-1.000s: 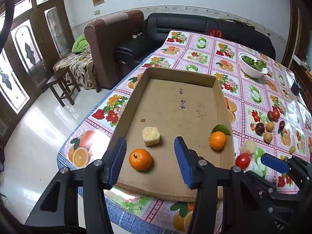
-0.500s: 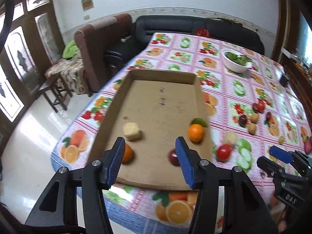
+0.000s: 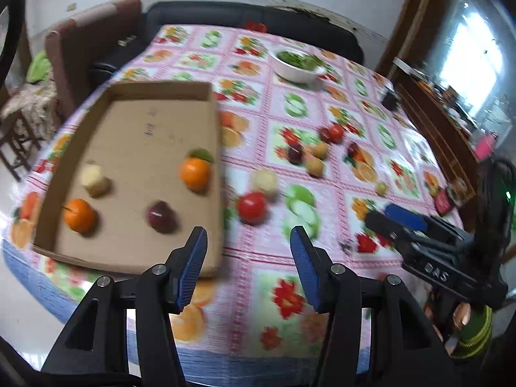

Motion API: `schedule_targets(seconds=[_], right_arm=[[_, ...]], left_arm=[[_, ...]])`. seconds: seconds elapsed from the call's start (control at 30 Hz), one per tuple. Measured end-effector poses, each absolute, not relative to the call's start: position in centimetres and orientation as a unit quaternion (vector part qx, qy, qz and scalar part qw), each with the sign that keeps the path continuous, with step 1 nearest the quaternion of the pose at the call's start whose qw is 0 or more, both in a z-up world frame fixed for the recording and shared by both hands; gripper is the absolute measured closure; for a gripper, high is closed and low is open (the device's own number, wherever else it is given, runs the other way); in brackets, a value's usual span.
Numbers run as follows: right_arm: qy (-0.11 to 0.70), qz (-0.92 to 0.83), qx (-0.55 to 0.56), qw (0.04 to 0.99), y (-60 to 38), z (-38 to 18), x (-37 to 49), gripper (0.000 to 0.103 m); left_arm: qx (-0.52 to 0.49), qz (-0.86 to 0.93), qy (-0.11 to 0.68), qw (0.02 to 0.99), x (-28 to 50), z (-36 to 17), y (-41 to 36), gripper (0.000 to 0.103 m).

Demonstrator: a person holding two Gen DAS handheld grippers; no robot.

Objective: Organize fruits
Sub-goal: 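Withdraw both open tools from the box toward the remaining fruits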

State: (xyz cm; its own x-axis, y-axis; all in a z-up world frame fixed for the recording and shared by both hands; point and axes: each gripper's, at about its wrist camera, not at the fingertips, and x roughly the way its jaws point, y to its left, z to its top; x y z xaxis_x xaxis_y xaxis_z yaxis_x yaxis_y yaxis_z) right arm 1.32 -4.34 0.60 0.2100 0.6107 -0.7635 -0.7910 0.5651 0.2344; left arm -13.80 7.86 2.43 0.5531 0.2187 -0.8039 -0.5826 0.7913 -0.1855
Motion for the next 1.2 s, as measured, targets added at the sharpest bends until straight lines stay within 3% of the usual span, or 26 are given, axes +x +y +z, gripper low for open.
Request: schedule_targets(seconds=[0.43,0.87,1.2], right_arm=[[0.434,0.443,-0.093,0.779,-5.3,0.8,2.1,0.049],[0.436,0.448,-0.099,0.774,-3.8,0.3,2.3,0.050],[0.450,0.448,-0.107,0.765,0.1,-1.7,4.3,0.060]], left_arm=[[-0.266,0.199,0.466,0.820,-11.9,-3.3,8.7,0.052],[-0.269,0.220,0.449,0.823,-12.9,-2.1,11.4,0.052],[-0.244,0.196,0.464,0.829,-9.4,-2.7,10.6,0.052]])
